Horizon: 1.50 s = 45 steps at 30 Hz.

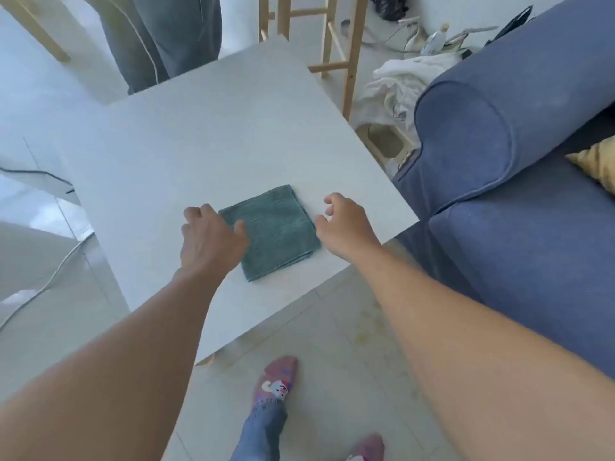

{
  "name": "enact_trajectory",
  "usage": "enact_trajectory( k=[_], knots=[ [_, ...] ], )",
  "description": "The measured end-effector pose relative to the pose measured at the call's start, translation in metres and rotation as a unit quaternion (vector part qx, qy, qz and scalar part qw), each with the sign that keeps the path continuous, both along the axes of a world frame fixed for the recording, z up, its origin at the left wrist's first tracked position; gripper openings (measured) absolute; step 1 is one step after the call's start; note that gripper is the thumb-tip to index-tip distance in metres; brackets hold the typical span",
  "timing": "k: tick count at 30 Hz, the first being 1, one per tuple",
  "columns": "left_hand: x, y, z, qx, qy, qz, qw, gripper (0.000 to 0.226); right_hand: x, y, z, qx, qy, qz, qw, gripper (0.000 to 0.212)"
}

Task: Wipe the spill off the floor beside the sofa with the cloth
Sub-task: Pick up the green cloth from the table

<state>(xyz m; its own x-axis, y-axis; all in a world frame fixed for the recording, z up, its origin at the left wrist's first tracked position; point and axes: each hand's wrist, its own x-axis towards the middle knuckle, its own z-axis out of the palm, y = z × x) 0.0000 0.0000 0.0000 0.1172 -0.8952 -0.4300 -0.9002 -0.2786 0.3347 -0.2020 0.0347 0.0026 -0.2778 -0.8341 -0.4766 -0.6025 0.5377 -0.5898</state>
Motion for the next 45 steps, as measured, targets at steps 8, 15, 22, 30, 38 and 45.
enact_trajectory(
  k=[8,15,22,30,38,45],
  knots=[
    [0.002,-0.015,-0.055,-0.026,0.005,0.041,0.999,0.04,0.045,-0.023,-0.056,-0.003,0.106,-0.004,0.994,0.021],
    [-0.025,-0.014,-0.043,-0.061,0.171,0.052,0.982,0.018,0.031,-0.009,-0.055,-0.067,0.049,-0.077,0.994,0.028],
    [-0.086,0.0,-0.025,-0.061,0.246,-0.06,0.966,0.023,-0.024,0.05,-0.054,-0.07,-0.096,-0.205,0.971,0.004],
    [-0.197,0.079,-0.016,0.008,0.289,-0.288,0.913,0.032,-0.092,0.166,-0.077,-0.034,-0.196,-0.344,0.918,0.008],
    [-0.306,0.182,-0.02,0.204,0.31,-0.371,0.851,0.008,-0.155,0.311,-0.075,-0.073,-0.308,-0.567,0.76,0.016],
    [-0.355,0.266,-0.093,0.421,0.322,-0.294,0.795,0.026,-0.165,0.415,-0.139,-0.132,-0.46,-0.638,0.603,0.049]
  ],
)
